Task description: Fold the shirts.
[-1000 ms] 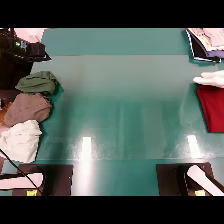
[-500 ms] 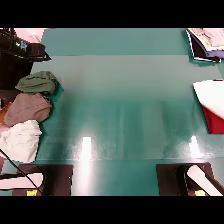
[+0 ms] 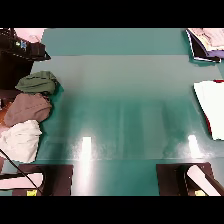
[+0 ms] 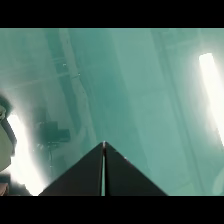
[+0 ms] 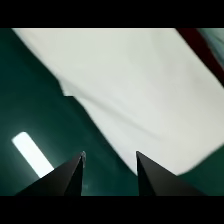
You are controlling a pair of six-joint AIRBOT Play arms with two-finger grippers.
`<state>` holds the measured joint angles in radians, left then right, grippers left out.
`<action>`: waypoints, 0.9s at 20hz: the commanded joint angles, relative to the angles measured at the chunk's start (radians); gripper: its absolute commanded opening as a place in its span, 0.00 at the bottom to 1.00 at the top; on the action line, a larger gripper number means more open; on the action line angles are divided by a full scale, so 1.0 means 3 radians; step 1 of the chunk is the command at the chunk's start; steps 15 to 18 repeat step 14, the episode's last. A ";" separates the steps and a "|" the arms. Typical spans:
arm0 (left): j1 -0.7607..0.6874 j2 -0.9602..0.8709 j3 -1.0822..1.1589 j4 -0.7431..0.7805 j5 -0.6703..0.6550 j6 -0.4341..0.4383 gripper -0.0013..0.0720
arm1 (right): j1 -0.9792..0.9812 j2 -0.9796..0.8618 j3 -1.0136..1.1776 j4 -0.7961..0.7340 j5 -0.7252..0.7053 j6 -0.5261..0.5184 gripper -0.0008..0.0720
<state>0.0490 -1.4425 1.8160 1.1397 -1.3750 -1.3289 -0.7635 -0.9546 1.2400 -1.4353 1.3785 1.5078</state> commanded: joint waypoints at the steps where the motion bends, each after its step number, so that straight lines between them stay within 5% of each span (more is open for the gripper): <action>1: 0.0003 0.0003 -0.0001 0.0000 0.0022 -0.0011 0.05 | 0.0027 0.0099 0.0001 0.1091 -0.0126 0.0008 0.53; 2: 0.0003 0.0003 -0.0001 0.0000 0.0022 -0.0011 0.05 | 0.0069 0.0131 0.0001 0.1244 -0.0163 0.0006 0.45; 4: 0.0003 0.0003 -0.0001 0.0000 0.0022 -0.0011 0.05 | 0.0214 0.0196 0.0001 0.1311 -0.0206 0.0005 0.10; 5: 0.0001 0.0003 -0.0001 0.0000 0.0022 -0.0011 0.05 | 0.0305 0.0224 0.0001 0.1308 -0.0226 0.0005 0.03; 18: 0.0001 0.0003 -0.0001 0.0000 0.0022 -0.0011 0.05 | 0.0956 0.0261 0.0001 0.1306 -0.0233 0.0005 0.03</action>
